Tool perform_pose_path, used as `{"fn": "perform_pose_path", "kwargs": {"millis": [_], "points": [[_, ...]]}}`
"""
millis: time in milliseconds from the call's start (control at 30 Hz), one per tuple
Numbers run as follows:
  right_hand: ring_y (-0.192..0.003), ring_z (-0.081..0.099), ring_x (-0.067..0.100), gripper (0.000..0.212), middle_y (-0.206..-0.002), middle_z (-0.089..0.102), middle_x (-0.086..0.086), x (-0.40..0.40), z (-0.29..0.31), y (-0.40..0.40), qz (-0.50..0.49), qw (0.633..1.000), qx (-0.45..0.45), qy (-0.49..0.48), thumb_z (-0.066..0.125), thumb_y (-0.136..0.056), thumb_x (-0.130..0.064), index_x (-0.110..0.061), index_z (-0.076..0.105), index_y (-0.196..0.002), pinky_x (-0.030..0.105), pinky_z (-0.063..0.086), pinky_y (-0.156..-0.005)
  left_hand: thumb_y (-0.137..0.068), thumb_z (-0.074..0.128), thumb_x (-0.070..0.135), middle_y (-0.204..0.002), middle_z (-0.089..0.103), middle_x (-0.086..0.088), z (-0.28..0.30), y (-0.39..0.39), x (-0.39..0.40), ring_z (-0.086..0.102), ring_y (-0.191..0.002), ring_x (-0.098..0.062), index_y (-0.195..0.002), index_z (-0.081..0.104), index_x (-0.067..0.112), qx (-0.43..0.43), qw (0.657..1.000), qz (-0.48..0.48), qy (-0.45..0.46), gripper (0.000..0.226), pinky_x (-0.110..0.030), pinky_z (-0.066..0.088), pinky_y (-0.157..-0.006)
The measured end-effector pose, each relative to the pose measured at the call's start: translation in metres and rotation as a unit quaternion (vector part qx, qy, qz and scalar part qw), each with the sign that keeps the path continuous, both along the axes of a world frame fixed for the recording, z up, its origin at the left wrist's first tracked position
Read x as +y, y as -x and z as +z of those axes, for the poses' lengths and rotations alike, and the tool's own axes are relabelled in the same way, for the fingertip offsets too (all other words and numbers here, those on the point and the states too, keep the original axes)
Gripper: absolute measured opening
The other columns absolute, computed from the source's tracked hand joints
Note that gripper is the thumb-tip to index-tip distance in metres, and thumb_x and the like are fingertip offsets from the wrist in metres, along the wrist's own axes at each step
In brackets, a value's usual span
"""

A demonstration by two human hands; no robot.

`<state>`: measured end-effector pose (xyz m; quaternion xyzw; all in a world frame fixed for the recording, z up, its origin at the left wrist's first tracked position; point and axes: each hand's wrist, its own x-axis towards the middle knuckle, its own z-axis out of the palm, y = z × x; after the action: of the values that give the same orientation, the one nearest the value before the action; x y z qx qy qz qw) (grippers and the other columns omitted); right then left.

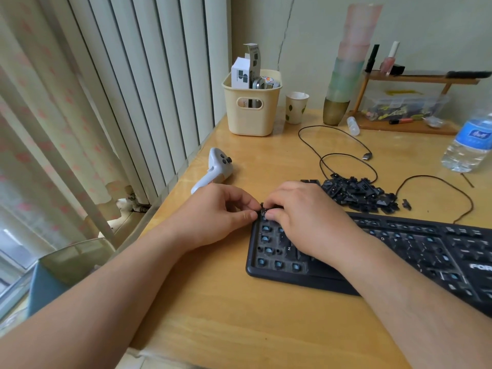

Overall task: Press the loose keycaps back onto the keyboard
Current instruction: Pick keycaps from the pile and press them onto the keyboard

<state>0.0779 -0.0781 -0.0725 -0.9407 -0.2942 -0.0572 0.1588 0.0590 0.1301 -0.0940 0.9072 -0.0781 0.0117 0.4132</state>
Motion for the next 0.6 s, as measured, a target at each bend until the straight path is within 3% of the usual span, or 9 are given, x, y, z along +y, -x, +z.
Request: {"fn": "perform_pose_path", "kwargs": {"millis": [167,333,600], "points": [[-0.097,0.055,0.006,0.009,-0.106,0.061,-0.016,0.0,0.009,-0.001,-0.062,0.991,0.107,-0.058,0.068,-0.097,-0.036,-0.035,0.075,-0.103,0.03,0.042,-0.086,-0.092,0.078,0.033,-0.089,0.073,0.018,0.0,0.0,0.002,0.061,-0.078,0.006,-0.097,0.078,0.038,-0.003,1.0,0.006,-0.001,0.007,-0.004,0.041,-0.07],[-0.091,0.065,0.01,0.006,-0.097,0.071,-0.01,0.006,0.03,-0.01,-0.086,0.97,0.214,-0.081,0.074,-0.095,-0.032,-0.028,0.076,-0.092,0.036,0.052,-0.083,-0.092,0.078,0.032,-0.086,0.072,0.024,-0.001,-0.001,0.004,0.061,-0.079,0.01,-0.099,0.079,0.037,-0.002,1.0,0.003,-0.003,0.008,-0.002,0.041,-0.069],[-0.081,0.057,0.003,0.006,-0.093,0.064,-0.012,0.018,0.03,-0.002,-0.09,0.986,0.142,0.011,0.075,-0.094,-0.034,-0.03,0.076,-0.089,0.024,0.042,-0.064,-0.092,0.078,0.037,-0.09,0.074,0.024,0.0,0.001,0.006,0.063,-0.086,0.01,-0.103,0.078,0.04,0.0,1.0,0.004,-0.012,0.012,-0.007,0.046,-0.076]]}}
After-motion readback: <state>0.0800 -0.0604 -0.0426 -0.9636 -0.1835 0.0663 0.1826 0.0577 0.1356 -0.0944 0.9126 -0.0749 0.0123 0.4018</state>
